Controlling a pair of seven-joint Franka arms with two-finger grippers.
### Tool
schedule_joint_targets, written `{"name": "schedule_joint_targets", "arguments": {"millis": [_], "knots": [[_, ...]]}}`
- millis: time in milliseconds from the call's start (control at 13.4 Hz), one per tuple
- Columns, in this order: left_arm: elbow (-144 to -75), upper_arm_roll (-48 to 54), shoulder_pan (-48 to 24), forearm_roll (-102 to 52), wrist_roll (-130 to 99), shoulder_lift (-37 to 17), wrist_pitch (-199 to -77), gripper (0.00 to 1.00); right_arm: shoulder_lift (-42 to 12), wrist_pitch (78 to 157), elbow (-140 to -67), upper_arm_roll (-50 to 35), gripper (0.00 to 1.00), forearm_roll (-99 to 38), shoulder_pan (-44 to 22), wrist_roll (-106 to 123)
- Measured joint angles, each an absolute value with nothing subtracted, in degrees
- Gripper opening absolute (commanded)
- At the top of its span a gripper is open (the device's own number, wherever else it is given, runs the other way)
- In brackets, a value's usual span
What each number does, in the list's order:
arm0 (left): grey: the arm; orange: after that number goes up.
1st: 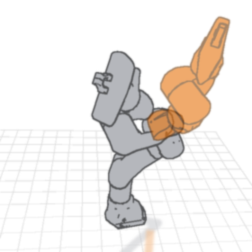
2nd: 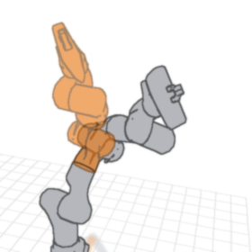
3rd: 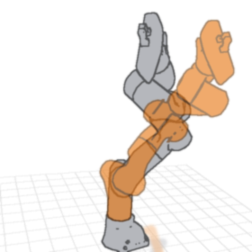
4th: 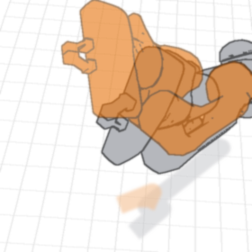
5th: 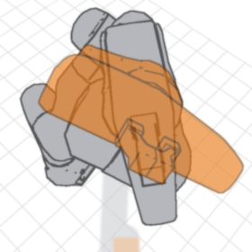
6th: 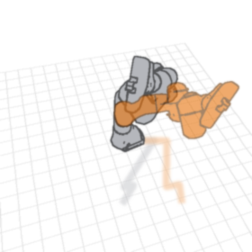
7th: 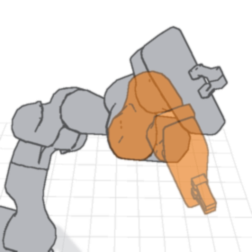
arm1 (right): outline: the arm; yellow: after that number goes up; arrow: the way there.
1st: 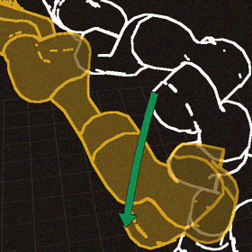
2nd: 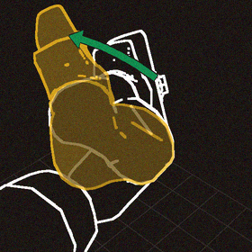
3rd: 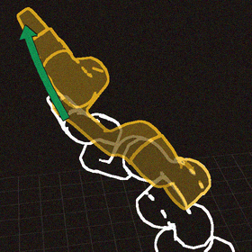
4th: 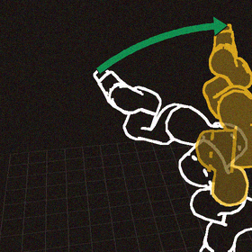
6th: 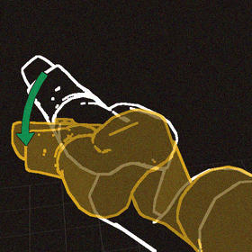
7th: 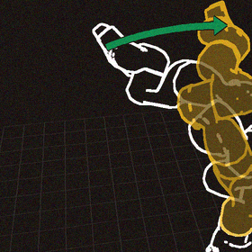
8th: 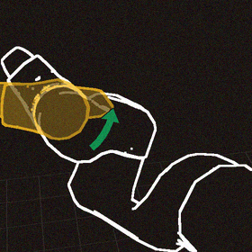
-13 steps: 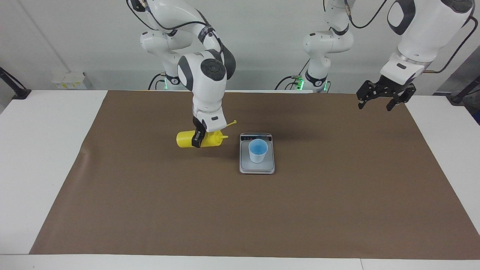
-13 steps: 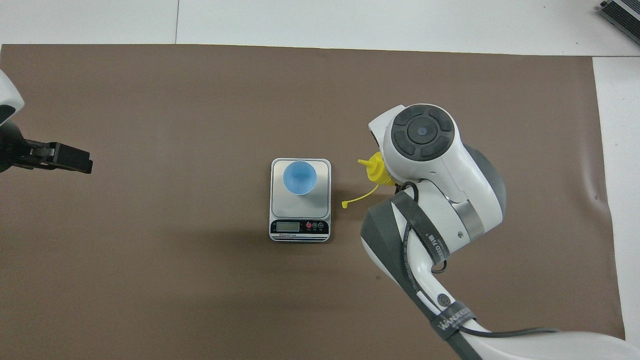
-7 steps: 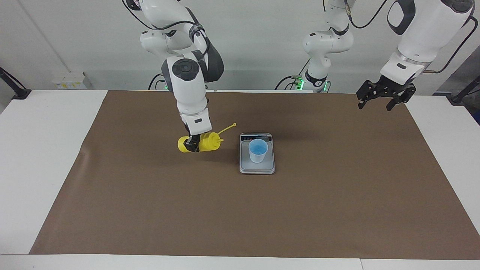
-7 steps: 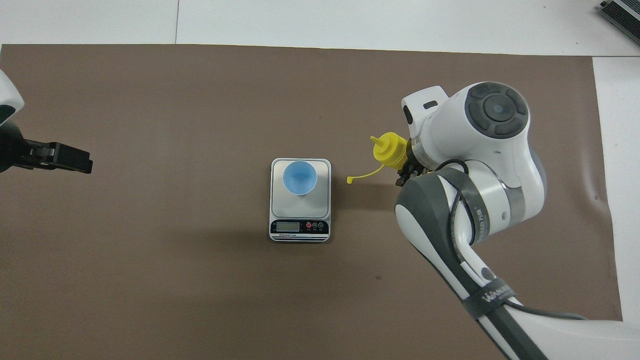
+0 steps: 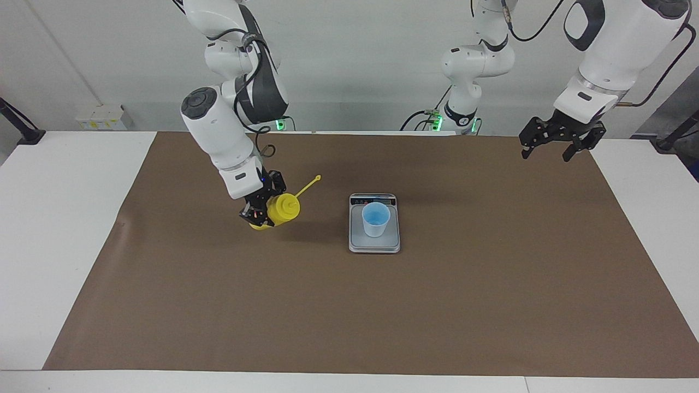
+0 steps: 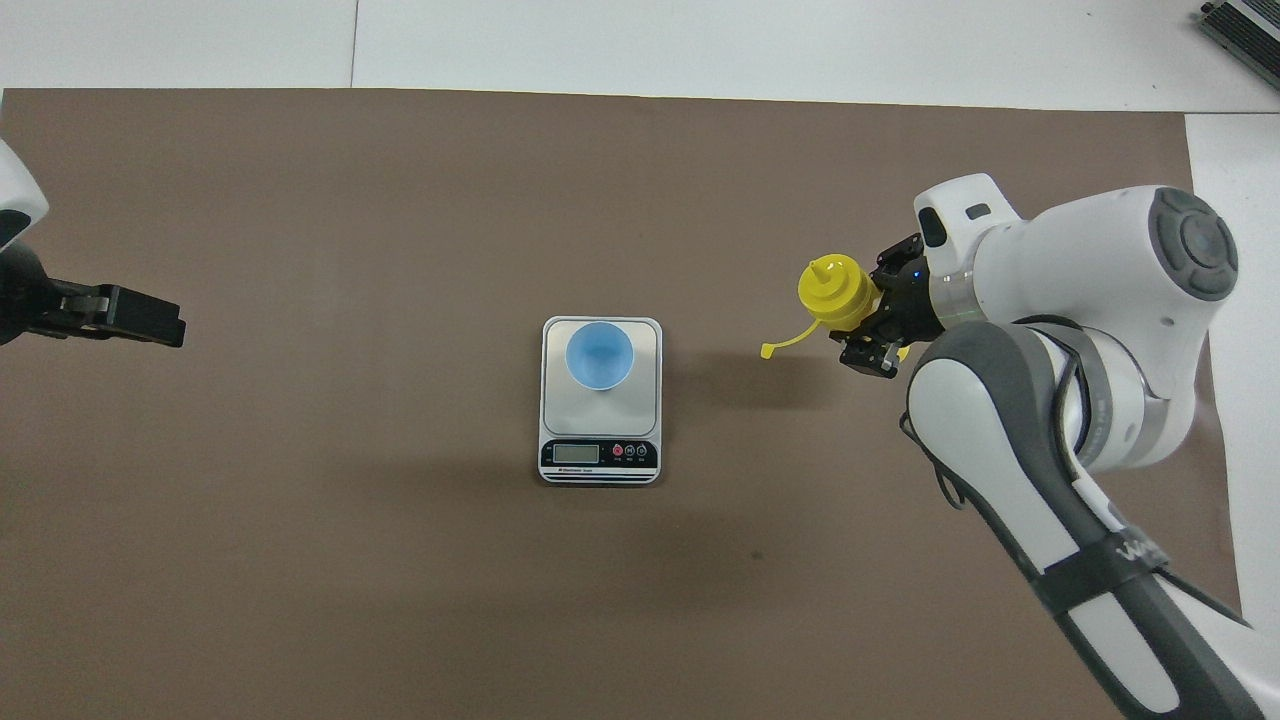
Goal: Pour seasoning into cup on scale with both arms
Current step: 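Lower the yellow bottle to the table and open the right gripper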
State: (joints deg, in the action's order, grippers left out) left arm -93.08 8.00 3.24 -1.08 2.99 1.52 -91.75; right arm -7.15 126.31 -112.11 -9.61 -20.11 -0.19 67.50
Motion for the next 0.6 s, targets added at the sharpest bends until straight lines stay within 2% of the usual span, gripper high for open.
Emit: {"name": "schedule_joint_targets", "arguments": {"millis": [374, 598], "knots": [[-93.08, 8.0, 3.24, -1.08, 2.99, 1.52, -91.75, 1.0, -2.46, 136.98, -125.63, -9.57, 0.0, -39.7, 3.06, 87.2], [-93.08, 8.0, 3.24, -1.08, 2.99, 1.52, -91.75, 1.0, -0.35, 140.2, -131.49, -9.58, 0.0, -51.24, 3.16, 97.1]]}}
